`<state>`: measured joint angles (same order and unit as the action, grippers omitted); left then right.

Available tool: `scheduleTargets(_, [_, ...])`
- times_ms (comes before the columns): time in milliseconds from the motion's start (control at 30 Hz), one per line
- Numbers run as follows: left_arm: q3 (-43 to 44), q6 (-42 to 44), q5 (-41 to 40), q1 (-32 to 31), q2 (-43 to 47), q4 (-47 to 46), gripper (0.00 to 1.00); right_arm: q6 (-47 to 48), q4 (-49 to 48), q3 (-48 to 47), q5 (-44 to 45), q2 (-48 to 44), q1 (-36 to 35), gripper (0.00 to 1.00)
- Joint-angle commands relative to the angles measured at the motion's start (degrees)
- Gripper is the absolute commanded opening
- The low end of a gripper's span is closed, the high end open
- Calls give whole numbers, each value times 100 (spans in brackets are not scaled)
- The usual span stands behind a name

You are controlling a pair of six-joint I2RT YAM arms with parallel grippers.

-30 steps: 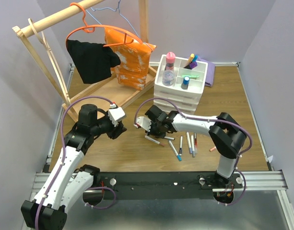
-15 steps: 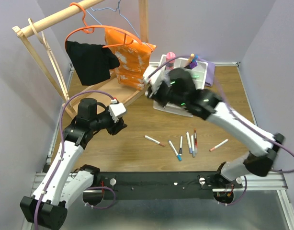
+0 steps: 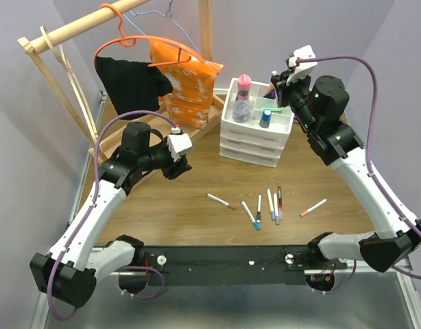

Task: Sort the stationery into containers
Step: Place the pen in the storage box.

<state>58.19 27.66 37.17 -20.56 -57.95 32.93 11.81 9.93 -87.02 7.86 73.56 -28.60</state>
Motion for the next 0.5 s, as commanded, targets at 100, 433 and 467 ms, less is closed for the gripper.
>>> scheduleTargets(100, [394,29,98,-141,-286,-164,59,-3,-1397,511,287,132,819,1])
scheduleTargets(433, [456,-15,54,-194,-498,-269,59,-478,-1608,459,-179,843,1647,0])
scheduleTargets(467, [447,-15,45,-194,-515,-269,59,-583,-1643,432,-223,914,1673,0])
